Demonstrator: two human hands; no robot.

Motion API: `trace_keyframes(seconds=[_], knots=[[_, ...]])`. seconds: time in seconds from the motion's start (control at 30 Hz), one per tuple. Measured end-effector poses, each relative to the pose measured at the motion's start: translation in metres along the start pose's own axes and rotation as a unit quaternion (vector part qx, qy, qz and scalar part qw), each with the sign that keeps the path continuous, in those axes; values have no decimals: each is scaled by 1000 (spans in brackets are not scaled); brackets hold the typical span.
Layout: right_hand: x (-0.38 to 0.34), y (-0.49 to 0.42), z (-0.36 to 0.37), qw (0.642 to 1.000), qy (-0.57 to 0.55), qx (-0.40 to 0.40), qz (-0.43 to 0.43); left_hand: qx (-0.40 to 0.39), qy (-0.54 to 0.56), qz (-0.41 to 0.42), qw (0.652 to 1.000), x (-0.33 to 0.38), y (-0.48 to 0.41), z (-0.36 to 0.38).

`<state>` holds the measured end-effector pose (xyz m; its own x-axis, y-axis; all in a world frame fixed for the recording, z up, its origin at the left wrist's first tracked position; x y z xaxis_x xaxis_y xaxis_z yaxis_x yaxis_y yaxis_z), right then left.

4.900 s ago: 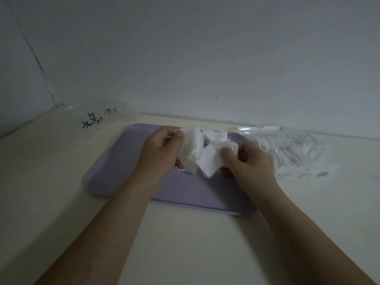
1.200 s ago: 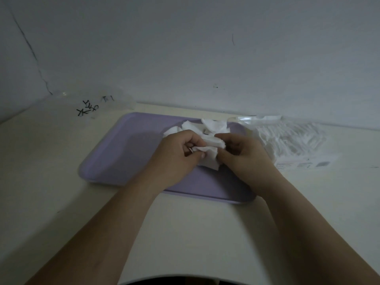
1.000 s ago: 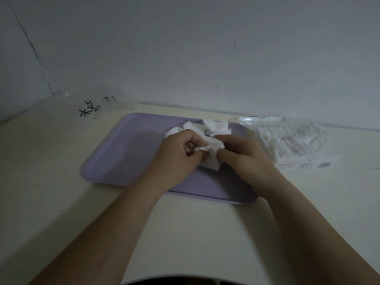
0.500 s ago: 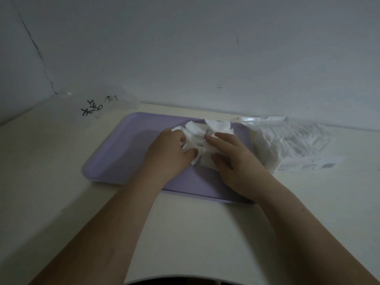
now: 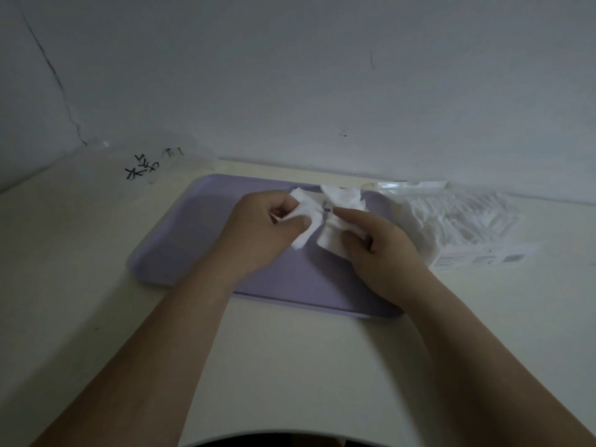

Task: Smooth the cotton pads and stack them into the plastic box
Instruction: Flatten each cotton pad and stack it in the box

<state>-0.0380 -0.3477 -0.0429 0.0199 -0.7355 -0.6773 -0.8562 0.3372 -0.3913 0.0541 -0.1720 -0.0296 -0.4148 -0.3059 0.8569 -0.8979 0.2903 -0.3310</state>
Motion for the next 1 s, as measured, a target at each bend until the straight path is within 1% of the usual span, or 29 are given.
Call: trace_keyframes(seconds=[0.07, 0.1, 0.17, 0.23, 0.27, 0.37, 0.47, 0.57, 0.7, 0.8, 0.87, 0.93, 1.0], knots=[[0, 0, -1, 1000, -13, 0, 12, -25, 86, 5, 996, 13, 2, -1], [0, 0, -2, 1000, -18, 1, 16, -59, 104, 11, 993, 20, 5, 5], [2, 0, -4, 999, -35, 5, 28, -135, 92, 27, 986, 25, 15, 23], [6, -1, -4, 996, -71, 6, 49, -181, 74, 25, 980, 21, 21, 39], [7, -1, -4, 994, -95, 4, 60, -182, 73, 13, 981, 18, 21, 41], [11, -2, -4, 985, -151, 14, 84, -134, 78, -20, 988, 8, 16, 36], [13, -3, -4, 976, -196, 28, 91, -100, 84, -21, 991, 8, 14, 31], [12, -3, -1, 973, -213, 17, 89, -75, 89, -22, 993, 5, 12, 26], [9, -3, 3, 975, -212, 3, 67, -63, 85, -26, 994, 0, 10, 23], [7, 0, 9, 965, -245, -33, 83, -25, 68, -26, 997, -3, 7, 18], [4, 2, 11, 976, -202, -46, 71, -8, 62, -25, 998, -4, 7, 17], [3, 1, 7, 987, -149, -22, 57, -18, 61, -20, 998, -1, 8, 20], [5, 0, 0, 989, -132, 12, 59, -8, 50, -10, 999, 0, 4, 18]])
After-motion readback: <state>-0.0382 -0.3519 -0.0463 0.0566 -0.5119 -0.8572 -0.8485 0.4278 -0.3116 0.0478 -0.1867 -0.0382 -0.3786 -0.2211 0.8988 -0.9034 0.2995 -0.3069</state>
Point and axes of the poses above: each hand's wrist, its own y-axis away from the middle knuckle, its own z-axis out of the palm, x = y × z, the point moved 10 cm from there along -y, towards the middle knuckle, and after that the axes turned 8 degrees about x, right-handed, at the moved point
